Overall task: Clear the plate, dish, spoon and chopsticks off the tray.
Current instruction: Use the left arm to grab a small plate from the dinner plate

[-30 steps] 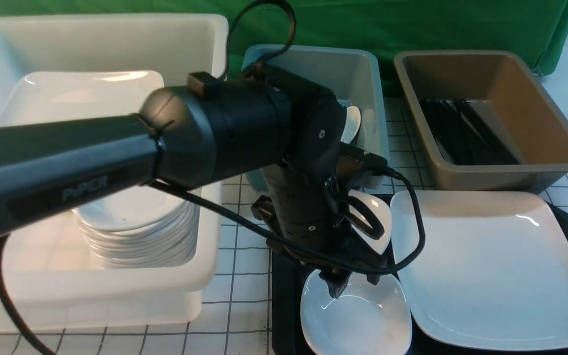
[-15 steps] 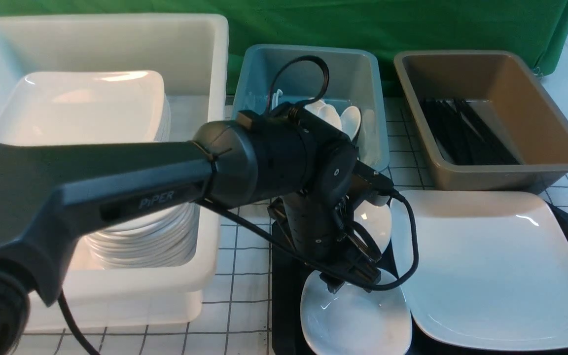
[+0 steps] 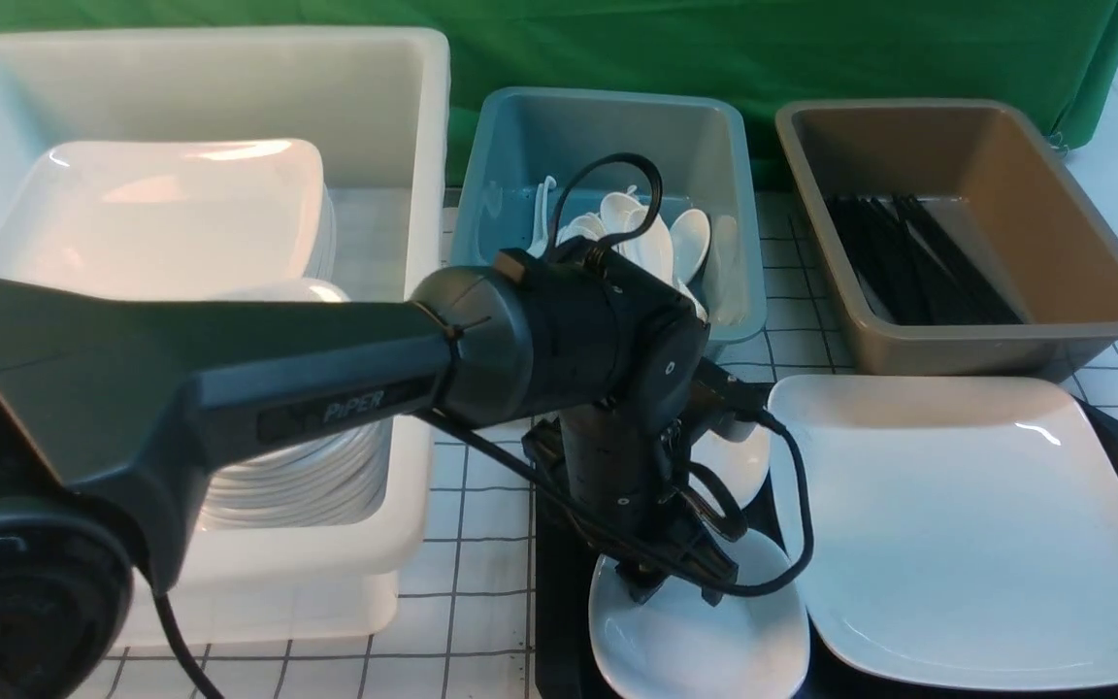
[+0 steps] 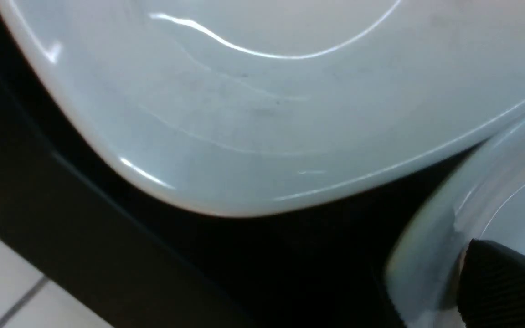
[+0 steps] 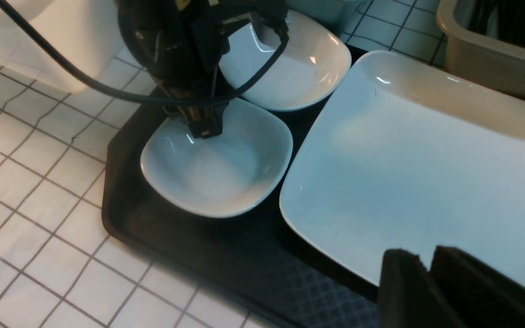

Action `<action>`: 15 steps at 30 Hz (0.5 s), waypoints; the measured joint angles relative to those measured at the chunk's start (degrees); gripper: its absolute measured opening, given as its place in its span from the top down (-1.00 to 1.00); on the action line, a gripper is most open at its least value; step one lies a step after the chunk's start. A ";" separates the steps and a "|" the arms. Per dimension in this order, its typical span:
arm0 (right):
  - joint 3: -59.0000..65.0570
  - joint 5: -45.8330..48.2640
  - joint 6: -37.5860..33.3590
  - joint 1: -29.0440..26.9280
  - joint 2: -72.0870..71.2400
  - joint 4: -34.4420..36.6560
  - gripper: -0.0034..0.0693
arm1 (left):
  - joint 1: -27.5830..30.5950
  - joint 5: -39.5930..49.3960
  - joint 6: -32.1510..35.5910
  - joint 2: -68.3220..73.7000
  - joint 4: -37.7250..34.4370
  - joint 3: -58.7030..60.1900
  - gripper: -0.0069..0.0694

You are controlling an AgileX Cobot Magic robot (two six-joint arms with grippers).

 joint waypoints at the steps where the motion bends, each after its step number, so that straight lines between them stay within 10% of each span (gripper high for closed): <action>1: 0.00 -0.05 0.00 0.00 0.00 0.00 0.62 | 0.00 0.28 0.00 0.17 -0.30 -0.26 0.06; 15: 0.00 -0.11 0.00 0.00 0.00 0.00 0.57 | 0.06 6.50 0.99 0.49 -8.96 -0.81 0.37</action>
